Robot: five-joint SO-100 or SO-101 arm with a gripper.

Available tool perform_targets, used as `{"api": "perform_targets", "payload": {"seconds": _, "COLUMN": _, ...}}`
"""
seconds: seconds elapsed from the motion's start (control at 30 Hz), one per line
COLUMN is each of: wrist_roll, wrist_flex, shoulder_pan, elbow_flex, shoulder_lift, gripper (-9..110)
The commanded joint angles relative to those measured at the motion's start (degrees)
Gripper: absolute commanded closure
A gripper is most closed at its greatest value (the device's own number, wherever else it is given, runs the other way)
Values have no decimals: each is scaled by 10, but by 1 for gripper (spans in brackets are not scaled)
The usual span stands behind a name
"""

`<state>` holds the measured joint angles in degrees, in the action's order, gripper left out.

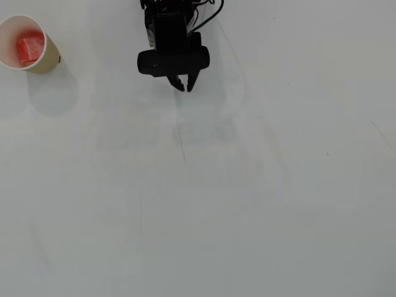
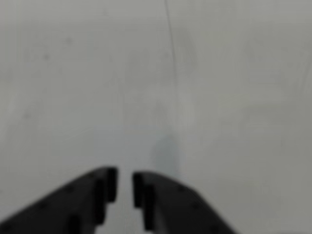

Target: Pick up the cube and drop it in the cup.

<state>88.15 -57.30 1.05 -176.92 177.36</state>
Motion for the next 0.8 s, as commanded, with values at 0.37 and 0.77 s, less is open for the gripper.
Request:
{"api": "perform_targets", "payload": {"seconds": 0.37, "wrist_roll": 0, "wrist_flex": -84, "shoulder_pan": 12, "elbow_flex": -19, "shoulder_lift": 22, "gripper": 101}}
{"api": "perform_targets", "payload": {"seconds": 0.77, "wrist_roll": -4, "wrist_flex": -91, "shoulder_pan": 23, "elbow_flex": -19, "shoulder_lift": 22, "gripper": 101}}
